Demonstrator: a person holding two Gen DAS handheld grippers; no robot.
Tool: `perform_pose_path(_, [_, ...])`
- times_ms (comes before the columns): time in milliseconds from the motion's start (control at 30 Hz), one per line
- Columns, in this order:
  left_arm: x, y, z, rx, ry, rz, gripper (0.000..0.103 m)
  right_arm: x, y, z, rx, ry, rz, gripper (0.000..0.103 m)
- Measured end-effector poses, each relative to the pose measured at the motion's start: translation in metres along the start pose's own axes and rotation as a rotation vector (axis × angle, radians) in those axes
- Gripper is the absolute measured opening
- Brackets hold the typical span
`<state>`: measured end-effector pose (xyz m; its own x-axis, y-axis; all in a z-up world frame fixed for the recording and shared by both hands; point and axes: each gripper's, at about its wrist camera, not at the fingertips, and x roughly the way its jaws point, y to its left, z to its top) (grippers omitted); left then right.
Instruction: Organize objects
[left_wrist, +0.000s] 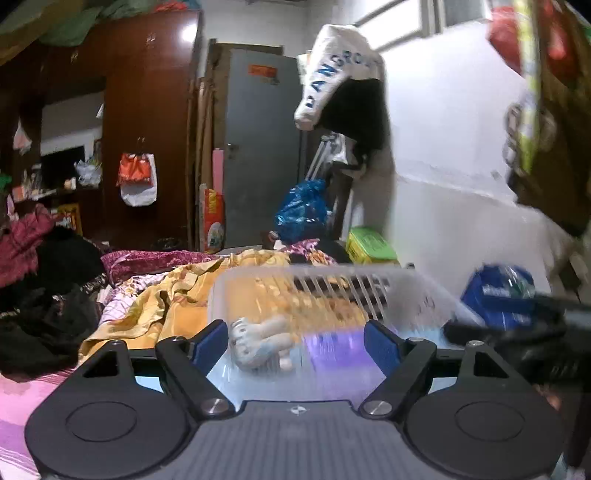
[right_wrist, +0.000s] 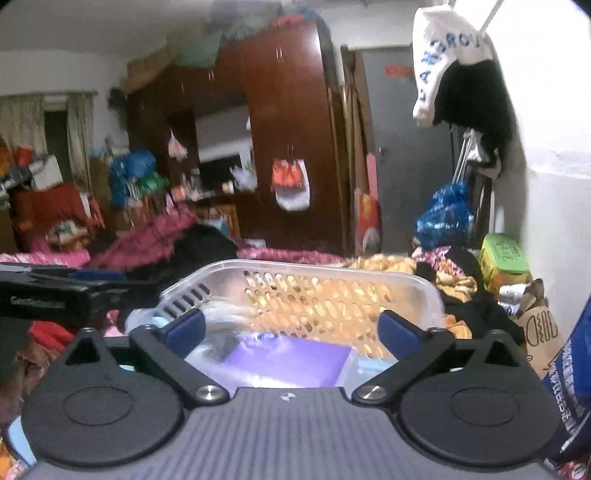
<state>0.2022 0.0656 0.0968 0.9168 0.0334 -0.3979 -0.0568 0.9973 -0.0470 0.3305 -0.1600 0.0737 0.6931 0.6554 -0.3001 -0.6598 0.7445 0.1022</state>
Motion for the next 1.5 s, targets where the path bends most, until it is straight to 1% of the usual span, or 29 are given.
perform_pose_path(67, [-0.019, -0.001, -0.020, 0.019, -0.015, -0.015, 0.084, -0.023, -0.006, -0.016, 0.023, -0.016, 0.020, 0.103])
perform_pose_path(167, [-0.045, 0.004, -0.061, -0.010, -0.048, -0.058, 0.084, -0.056, -0.019, -0.051, 0.102, -0.045, 0.063, 0.103])
perform_pose_path(233, [-0.057, 0.009, -0.090, -0.024, -0.079, -0.084, 0.084, -0.071, -0.022, -0.074, 0.130, -0.062, 0.085, 0.103])
perform_pose_path(300, [-0.066, 0.014, -0.117, -0.069, -0.122, -0.077, 0.084, -0.082, -0.026, -0.097, 0.166, -0.076, 0.101, 0.103])
perform_pose_path(367, [-0.068, 0.018, -0.135, -0.093, -0.150, -0.084, 0.084, -0.084, -0.031, -0.112, 0.217, -0.089, 0.114, 0.103])
perform_pose_path(400, [-0.065, 0.019, -0.137, -0.087, -0.147, -0.091, 0.084, -0.083, -0.031, -0.117, 0.211, -0.085, 0.120, 0.103])
perform_pose_path(467, [-0.059, 0.018, -0.138, -0.077, -0.143, -0.094, 0.084, -0.077, -0.027, -0.120, 0.160, -0.057, 0.105, 0.103])
perform_pose_path(533, [-0.054, 0.018, -0.139, -0.085, -0.147, -0.085, 0.084, -0.073, -0.023, -0.121, 0.124, -0.061, 0.094, 0.103])
perform_pose_path(600, [-0.047, 0.017, -0.140, -0.098, -0.142, -0.096, 0.084, -0.072, -0.021, -0.120, 0.116, -0.078, 0.106, 0.103])
perform_pose_path(667, [-0.046, 0.015, -0.145, -0.097, -0.135, -0.101, 0.084, -0.070, -0.021, -0.124, 0.103, -0.069, 0.110, 0.103])
perform_pose_path(767, [-0.042, 0.013, -0.151, -0.103, -0.117, -0.098, 0.084, -0.065, -0.025, -0.128, 0.107, -0.057, 0.084, 0.103])
perform_pose_path(833, [-0.035, 0.012, -0.148, -0.111, -0.107, -0.102, 0.084, -0.060, -0.031, -0.128, 0.126, -0.042, 0.054, 0.103])
perform_pose_path(900, [-0.030, 0.008, -0.144, -0.110, -0.099, -0.107, 0.084, -0.054, -0.035, -0.129, 0.154, -0.019, 0.031, 0.103])
perform_pose_path(1000, [-0.023, 0.001, -0.137, -0.102, -0.084, -0.108, 0.084, -0.039, -0.034, -0.125, 0.150, 0.048, -0.005, 0.103])
perform_pose_path(1100, [-0.018, -0.004, -0.133, -0.094, -0.075, -0.099, 0.084, -0.026, -0.033, -0.122, 0.143, 0.091, -0.010, 0.103])
perform_pose_path(1167, [-0.014, -0.004, -0.132, -0.103, -0.066, -0.099, 0.084, -0.020, -0.031, -0.121, 0.144, 0.116, -0.004, 0.100])
perform_pose_path(1200, [-0.012, -0.004, -0.131, -0.106, -0.061, -0.099, 0.084, -0.021, -0.030, -0.120, 0.150, 0.114, -0.003, 0.100])
perform_pose_path(1333, [-0.007, -0.007, -0.129, -0.107, -0.049, -0.096, 0.084, -0.016, -0.021, -0.117, 0.117, 0.131, -0.016, 0.099])
perform_pose_path(1400, [-0.006, -0.008, -0.128, -0.109, -0.049, -0.098, 0.084, -0.012, -0.019, -0.117, 0.105, 0.160, -0.018, 0.093])
perform_pose_path(1500, [-0.007, -0.009, -0.127, -0.110, -0.051, -0.103, 0.084, -0.011, -0.020, -0.117, 0.115, 0.173, -0.018, 0.086])
